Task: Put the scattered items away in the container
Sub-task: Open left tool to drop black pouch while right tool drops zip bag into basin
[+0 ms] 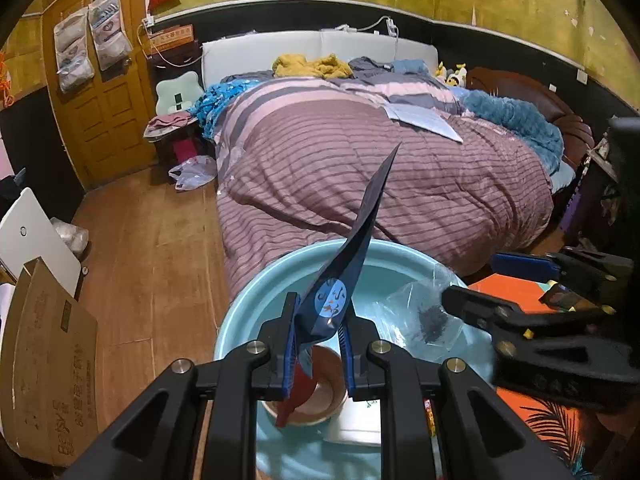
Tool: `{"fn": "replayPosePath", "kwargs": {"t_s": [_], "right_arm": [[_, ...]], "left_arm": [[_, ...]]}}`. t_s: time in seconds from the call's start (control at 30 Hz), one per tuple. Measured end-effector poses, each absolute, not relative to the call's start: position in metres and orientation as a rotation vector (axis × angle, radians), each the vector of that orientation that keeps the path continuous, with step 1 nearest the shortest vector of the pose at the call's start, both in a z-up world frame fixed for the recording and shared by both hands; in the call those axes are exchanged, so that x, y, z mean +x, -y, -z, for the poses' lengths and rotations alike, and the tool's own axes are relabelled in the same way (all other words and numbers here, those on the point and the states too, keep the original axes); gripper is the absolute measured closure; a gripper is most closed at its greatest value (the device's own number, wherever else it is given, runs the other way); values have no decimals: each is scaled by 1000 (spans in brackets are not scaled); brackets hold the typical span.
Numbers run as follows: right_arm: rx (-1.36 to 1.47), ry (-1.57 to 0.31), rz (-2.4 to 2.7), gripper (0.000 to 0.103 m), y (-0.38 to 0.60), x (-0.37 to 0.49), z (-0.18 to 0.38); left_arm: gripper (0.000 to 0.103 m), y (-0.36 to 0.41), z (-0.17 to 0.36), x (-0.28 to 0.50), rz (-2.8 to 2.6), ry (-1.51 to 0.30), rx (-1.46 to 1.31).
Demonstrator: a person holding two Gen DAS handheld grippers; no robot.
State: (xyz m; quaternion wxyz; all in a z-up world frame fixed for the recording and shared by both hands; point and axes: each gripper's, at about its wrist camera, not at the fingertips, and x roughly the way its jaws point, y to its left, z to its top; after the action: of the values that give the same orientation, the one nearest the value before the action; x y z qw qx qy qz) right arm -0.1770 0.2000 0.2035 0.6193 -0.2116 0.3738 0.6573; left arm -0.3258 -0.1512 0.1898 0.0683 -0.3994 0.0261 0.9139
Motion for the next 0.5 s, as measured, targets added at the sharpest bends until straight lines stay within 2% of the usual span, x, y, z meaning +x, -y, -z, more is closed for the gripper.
{"fn": "replayPosePath", "kwargs": {"t_s": [0.4,0.5], "right_arm": [[-488,-884,-1501,35,-180,-171,-197],[-479,-880,-1502,35,-175,-169,-198]], "left_arm": [[82,127,-170,-351,-2622,-120,-1331],[63,125,-169,-353,-2610,-100,-1347]]}}
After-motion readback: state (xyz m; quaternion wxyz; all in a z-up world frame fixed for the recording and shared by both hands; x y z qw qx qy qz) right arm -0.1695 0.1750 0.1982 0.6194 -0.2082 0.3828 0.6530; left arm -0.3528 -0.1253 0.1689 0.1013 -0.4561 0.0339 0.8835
